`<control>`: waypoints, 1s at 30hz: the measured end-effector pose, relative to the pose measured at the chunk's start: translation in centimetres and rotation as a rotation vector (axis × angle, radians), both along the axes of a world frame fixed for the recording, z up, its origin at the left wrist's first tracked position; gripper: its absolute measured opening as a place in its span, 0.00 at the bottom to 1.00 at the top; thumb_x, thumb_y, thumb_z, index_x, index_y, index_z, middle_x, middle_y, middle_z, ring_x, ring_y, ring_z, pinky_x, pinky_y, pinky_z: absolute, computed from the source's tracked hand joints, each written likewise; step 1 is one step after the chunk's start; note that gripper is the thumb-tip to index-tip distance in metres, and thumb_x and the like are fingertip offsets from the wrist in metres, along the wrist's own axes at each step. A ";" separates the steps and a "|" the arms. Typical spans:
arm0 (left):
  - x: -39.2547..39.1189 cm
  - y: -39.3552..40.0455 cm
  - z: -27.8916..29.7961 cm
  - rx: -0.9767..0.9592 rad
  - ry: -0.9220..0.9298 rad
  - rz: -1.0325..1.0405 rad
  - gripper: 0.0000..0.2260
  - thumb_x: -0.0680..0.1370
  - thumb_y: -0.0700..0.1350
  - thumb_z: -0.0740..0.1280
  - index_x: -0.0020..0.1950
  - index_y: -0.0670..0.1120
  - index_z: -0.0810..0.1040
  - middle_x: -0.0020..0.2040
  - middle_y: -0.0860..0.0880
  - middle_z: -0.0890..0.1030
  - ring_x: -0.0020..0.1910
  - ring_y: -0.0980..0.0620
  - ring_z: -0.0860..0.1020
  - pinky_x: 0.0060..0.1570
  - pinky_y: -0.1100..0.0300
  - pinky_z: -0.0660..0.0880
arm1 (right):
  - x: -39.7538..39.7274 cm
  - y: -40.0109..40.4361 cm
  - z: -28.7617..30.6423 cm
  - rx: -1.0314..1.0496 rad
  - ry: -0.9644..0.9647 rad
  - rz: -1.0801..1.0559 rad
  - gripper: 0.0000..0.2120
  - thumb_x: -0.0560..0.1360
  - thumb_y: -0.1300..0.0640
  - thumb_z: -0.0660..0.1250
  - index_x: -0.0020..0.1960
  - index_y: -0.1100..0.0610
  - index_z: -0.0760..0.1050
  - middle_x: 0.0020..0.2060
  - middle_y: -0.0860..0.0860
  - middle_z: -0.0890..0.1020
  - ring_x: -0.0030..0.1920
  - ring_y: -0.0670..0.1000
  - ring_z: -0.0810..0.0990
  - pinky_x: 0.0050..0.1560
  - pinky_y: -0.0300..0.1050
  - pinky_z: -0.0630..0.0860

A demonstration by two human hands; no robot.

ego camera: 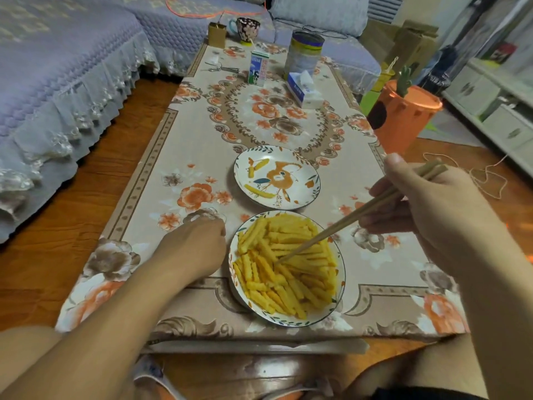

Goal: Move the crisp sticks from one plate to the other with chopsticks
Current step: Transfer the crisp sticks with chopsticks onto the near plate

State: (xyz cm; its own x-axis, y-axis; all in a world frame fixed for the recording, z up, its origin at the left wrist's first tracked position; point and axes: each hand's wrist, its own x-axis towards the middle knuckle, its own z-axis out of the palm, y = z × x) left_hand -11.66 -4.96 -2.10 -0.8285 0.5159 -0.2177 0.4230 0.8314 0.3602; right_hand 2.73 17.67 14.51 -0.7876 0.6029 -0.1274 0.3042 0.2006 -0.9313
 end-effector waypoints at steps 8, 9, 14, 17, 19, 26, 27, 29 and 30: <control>0.0 0.0 -0.5 -0.020 0.025 -0.001 0.07 0.81 0.43 0.57 0.50 0.52 0.73 0.55 0.49 0.75 0.51 0.45 0.74 0.45 0.52 0.72 | -6.1 1.6 -1.6 0.071 0.238 -0.060 0.18 0.85 0.50 0.60 0.48 0.62 0.80 0.35 0.57 0.85 0.38 0.58 0.87 0.41 0.50 0.86; -0.1 0.1 -0.4 -0.021 0.021 0.000 0.06 0.81 0.44 0.57 0.50 0.53 0.72 0.54 0.49 0.75 0.50 0.46 0.73 0.43 0.53 0.71 | -7.5 1.3 -2.5 0.093 0.229 -0.038 0.18 0.85 0.50 0.60 0.49 0.63 0.80 0.36 0.57 0.86 0.39 0.57 0.87 0.42 0.50 0.86; -0.7 0.1 -0.5 -0.001 -0.028 0.016 0.06 0.81 0.44 0.57 0.51 0.53 0.72 0.54 0.51 0.74 0.51 0.48 0.71 0.44 0.54 0.69 | -11.9 0.0 -5.5 0.200 0.154 0.066 0.21 0.85 0.49 0.61 0.48 0.66 0.81 0.37 0.62 0.86 0.36 0.58 0.87 0.42 0.55 0.86; -0.9 0.0 -0.7 0.002 -0.036 0.019 0.05 0.81 0.44 0.57 0.50 0.54 0.70 0.55 0.50 0.74 0.52 0.47 0.71 0.45 0.54 0.69 | -12.4 -0.8 -6.0 0.277 0.142 0.090 0.22 0.85 0.49 0.60 0.48 0.67 0.80 0.35 0.61 0.85 0.34 0.55 0.87 0.41 0.54 0.86; -1.0 0.0 -0.8 0.004 -0.039 0.016 0.05 0.81 0.44 0.57 0.49 0.54 0.70 0.53 0.50 0.73 0.52 0.47 0.72 0.44 0.54 0.70 | -12.0 -1.0 -6.1 0.295 0.149 0.084 0.23 0.86 0.48 0.59 0.48 0.67 0.79 0.34 0.61 0.85 0.33 0.55 0.86 0.40 0.53 0.86; -0.8 -0.1 -0.8 0.014 -0.014 0.010 0.06 0.81 0.44 0.57 0.47 0.54 0.69 0.51 0.51 0.72 0.51 0.46 0.73 0.43 0.54 0.69 | -6.9 0.7 -0.1 0.052 0.202 -0.078 0.23 0.85 0.46 0.58 0.45 0.63 0.78 0.33 0.57 0.83 0.34 0.58 0.86 0.39 0.53 0.86; -0.8 -0.1 -0.9 0.011 -0.015 0.013 0.06 0.81 0.44 0.57 0.46 0.55 0.68 0.50 0.51 0.72 0.51 0.46 0.73 0.42 0.54 0.69 | -5.9 0.7 0.8 0.026 0.190 -0.070 0.23 0.85 0.46 0.58 0.44 0.63 0.77 0.31 0.56 0.83 0.33 0.58 0.85 0.37 0.51 0.86; -0.7 -0.1 -1.0 0.005 -0.014 0.016 0.07 0.80 0.44 0.57 0.44 0.55 0.67 0.49 0.51 0.72 0.51 0.46 0.73 0.42 0.53 0.69 | -3.9 0.3 2.0 0.018 0.133 -0.022 0.24 0.84 0.45 0.59 0.43 0.64 0.77 0.28 0.56 0.83 0.31 0.59 0.85 0.33 0.49 0.84; -0.7 -0.1 -1.0 0.009 -0.012 0.019 0.07 0.80 0.44 0.57 0.44 0.55 0.67 0.50 0.51 0.72 0.51 0.46 0.73 0.43 0.53 0.70 | -3.1 -0.1 2.1 0.022 0.104 0.010 0.24 0.84 0.45 0.59 0.43 0.65 0.77 0.28 0.57 0.83 0.31 0.59 0.85 0.32 0.49 0.84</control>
State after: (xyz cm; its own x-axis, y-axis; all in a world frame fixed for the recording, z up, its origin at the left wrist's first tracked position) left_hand -12.38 -5.03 -3.10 -0.8357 0.5018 -0.2231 0.4026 0.8361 0.3725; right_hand -0.37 17.59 16.66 -0.8022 0.5963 -0.0313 0.2034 0.2236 -0.9532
